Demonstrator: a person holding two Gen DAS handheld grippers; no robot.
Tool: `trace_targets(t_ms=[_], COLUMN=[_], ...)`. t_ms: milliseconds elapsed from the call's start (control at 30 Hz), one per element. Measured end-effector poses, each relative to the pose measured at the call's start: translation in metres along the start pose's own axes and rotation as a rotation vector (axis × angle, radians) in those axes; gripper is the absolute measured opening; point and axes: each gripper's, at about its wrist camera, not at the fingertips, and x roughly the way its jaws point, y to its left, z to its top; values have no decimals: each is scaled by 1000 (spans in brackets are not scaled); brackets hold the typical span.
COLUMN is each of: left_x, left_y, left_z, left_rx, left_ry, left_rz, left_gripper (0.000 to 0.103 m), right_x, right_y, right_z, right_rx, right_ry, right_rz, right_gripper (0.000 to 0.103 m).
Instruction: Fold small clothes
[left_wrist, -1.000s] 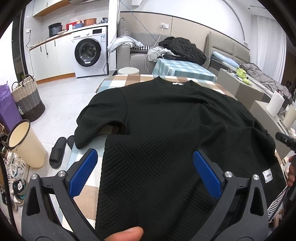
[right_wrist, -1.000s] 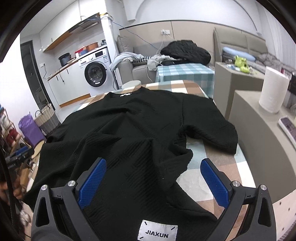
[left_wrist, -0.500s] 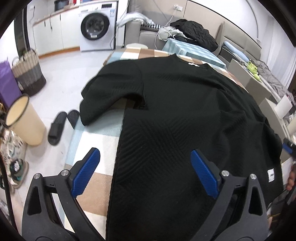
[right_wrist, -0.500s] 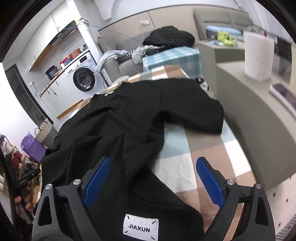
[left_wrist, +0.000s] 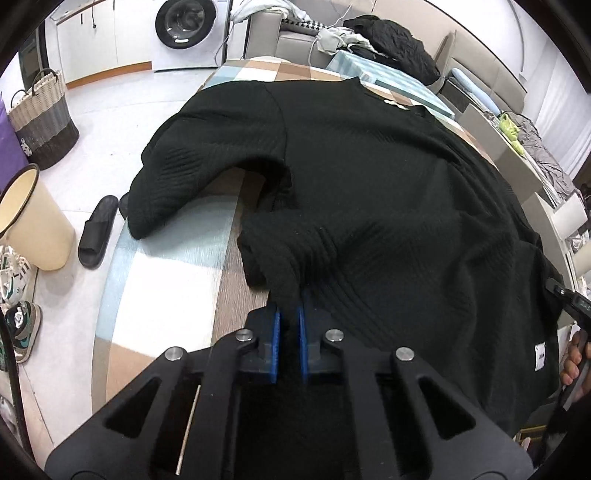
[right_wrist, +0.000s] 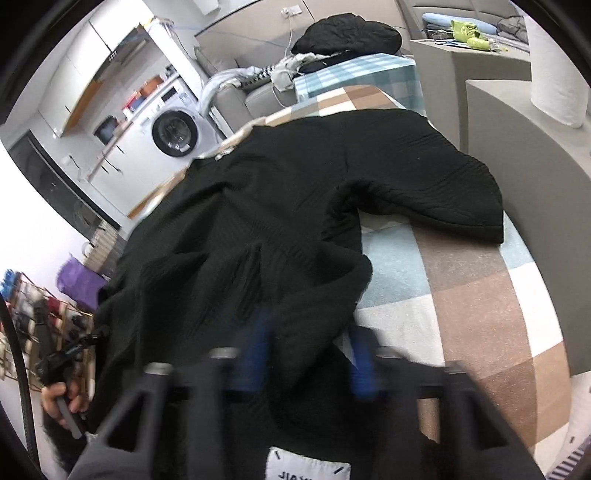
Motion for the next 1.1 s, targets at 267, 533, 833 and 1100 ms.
trace_targets(t_ms=[267, 533, 833, 1100], left_x=[-29, -44, -70, -59], left_y=[3, 8, 2, -4], left_z=[-37, -45, -26, 17], left_rx=[9, -6, -2, -35], left_ry=[-8, -28, -167, -241], left_rz=[24, 53, 32, 38], left_gripper=[4, 14, 66, 81], right_x=[-10, -27, -64, -41], right_y=[-20, -30, -47, -84], right_z=[-19, -19, 1, 28], right_rx=[-65, -25, 137, 464], right_ry=[102, 60, -137, -174], right_rz=[-107, -130, -120, -47], right_gripper=[8, 33, 50, 51])
